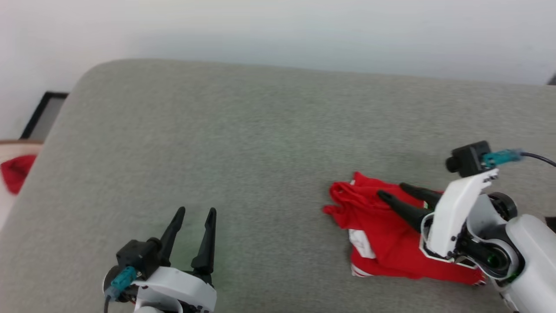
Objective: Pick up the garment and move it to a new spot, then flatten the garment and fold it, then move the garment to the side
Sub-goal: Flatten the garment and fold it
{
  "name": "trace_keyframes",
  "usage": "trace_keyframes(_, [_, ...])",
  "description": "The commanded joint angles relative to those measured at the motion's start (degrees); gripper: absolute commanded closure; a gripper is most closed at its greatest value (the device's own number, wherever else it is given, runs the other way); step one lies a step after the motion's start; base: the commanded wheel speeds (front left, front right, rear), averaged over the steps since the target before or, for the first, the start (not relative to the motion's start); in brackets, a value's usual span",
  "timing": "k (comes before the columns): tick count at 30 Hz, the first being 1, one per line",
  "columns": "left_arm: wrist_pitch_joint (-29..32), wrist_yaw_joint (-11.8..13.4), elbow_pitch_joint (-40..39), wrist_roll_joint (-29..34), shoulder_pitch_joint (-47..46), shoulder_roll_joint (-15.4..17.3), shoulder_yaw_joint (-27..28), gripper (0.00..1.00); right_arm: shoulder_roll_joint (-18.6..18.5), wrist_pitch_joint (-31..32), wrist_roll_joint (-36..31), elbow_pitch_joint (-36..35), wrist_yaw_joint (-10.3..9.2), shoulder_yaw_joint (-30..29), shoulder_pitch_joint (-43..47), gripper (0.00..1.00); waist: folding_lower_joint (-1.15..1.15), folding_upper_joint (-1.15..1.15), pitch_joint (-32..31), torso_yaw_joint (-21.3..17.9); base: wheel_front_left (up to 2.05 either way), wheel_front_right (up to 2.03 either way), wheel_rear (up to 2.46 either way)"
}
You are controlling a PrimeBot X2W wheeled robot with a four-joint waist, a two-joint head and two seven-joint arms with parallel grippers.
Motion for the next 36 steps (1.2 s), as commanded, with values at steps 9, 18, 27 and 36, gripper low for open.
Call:
trace_keyframes(9, [-0.23, -0.1, 2.72, -1.26, 0.22, 1.08, 0.55, 0.0, -3.26, -18.87, 1.16, 1.62, -0.02, 0.87, 4.09, 0.0, 0.0, 0.0, -4.27, -7.63, 0.0, 0.0, 0.0])
trace_keyframes(18, [-0.23, -0.1, 3.89, -0.52, 3.54, 1.79, 2.73, 0.0, -4.08, -35.86, -4.61, 11.57, -0.02, -1.16, 9.19, 0.0, 0.0, 0.0, -9.34, -10.1, 0.0, 0.0, 0.0])
trace_keyframes(27, [-0.23, 0.01, 0.76, 3.24, 9.72, 1.72, 6.34, 0.0, -1.91, -40.73, -10.5, 12.41, -0.02, -5.75, 15.14, 0.0, 0.0, 0.0, -12.34, -12.45, 0.0, 0.0, 0.0])
trace_keyframes(36, [-0.15, 0.0, -5.16, 5.68, 15.83, 1.39, 8.68, 0.0, 0.12, -41.55, -15.05, 5.36, -0.02, -14.62, 23.29, 0.0, 0.0, 0.0, -13.07, -12.68, 0.0, 0.0, 0.0])
